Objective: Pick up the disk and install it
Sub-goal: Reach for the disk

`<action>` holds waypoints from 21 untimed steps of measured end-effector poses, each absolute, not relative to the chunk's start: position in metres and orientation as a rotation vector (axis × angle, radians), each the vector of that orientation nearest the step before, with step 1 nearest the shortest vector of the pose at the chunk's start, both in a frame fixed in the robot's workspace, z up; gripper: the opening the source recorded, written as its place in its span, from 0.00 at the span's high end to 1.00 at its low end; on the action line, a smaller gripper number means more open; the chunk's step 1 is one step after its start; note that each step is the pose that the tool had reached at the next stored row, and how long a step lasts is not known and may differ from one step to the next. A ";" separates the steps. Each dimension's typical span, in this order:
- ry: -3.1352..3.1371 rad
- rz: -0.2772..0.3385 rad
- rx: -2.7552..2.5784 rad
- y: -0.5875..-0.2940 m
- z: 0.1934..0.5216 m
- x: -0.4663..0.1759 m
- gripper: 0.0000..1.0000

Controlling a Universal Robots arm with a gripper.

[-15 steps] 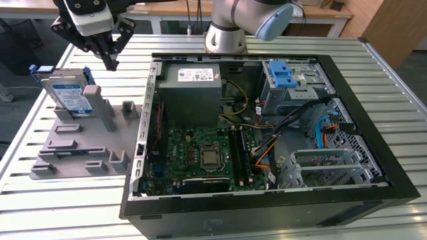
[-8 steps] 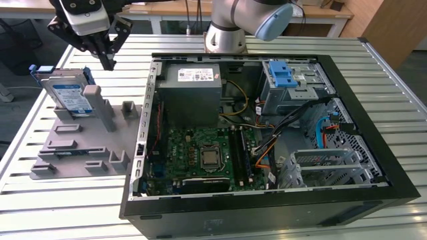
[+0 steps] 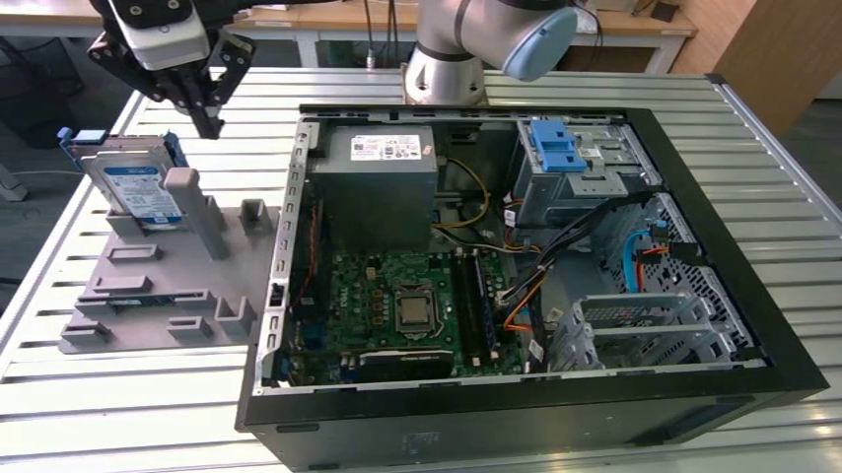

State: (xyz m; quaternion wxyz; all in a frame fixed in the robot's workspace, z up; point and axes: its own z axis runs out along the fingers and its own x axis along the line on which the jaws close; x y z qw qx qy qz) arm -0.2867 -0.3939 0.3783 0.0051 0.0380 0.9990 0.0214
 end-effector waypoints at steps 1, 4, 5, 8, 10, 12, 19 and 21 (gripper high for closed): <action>3.128 0.067 0.119 -0.394 0.378 -0.287 0.89; 3.128 0.067 0.119 -0.394 0.378 -0.289 0.89; 3.128 0.067 0.119 -0.394 0.378 -0.289 0.89; 3.128 0.067 0.119 -0.394 0.378 -0.291 0.89; 3.128 0.067 0.119 -0.394 0.378 -0.292 0.89; 3.128 0.067 0.119 -0.394 0.378 -0.293 0.89; 3.128 0.067 0.119 -0.393 0.378 -0.296 0.89; 3.128 0.067 0.119 -0.393 0.378 -0.298 0.89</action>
